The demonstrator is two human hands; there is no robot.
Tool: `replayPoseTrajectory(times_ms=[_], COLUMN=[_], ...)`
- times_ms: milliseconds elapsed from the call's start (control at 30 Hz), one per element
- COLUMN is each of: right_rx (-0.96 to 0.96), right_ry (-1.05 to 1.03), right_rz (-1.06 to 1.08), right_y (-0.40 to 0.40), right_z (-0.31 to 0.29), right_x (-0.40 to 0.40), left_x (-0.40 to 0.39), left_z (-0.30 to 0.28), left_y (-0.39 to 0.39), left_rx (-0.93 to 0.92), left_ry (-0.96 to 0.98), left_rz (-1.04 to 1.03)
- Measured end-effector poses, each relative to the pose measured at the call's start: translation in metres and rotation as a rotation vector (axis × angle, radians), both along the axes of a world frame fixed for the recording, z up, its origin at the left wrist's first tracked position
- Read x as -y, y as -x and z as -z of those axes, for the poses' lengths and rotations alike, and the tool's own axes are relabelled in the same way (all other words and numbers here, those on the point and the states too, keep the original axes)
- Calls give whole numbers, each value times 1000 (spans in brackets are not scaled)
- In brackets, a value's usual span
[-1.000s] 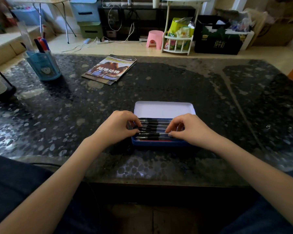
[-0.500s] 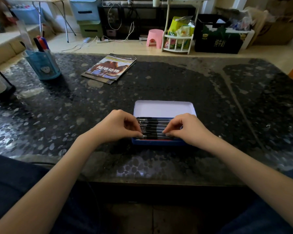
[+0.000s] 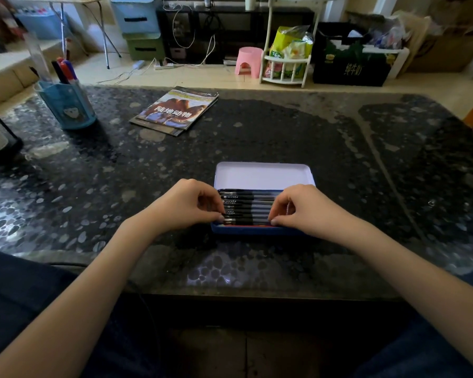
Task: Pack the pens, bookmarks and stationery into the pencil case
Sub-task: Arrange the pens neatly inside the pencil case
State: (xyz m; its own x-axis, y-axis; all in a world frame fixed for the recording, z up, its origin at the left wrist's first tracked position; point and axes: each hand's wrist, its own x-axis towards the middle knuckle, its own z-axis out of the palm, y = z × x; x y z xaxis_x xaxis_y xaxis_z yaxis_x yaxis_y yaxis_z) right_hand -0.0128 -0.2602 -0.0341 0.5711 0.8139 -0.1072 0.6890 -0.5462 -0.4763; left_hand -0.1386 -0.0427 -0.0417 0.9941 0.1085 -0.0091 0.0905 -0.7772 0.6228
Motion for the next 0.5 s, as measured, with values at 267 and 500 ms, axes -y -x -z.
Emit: replayPoseTrajectory(times_ms=[267, 500], right_rx=[199, 197], right_ry=[168, 139], right_rz=[10, 22], right_y=[3, 3], right_z=[2, 1], right_x=[-1, 2], left_x=[0, 0], left_z=[-2, 1], left_y=[0, 0], left_rx=[-38, -25], left_ry=[-52, -66], left_rz=[31, 25])
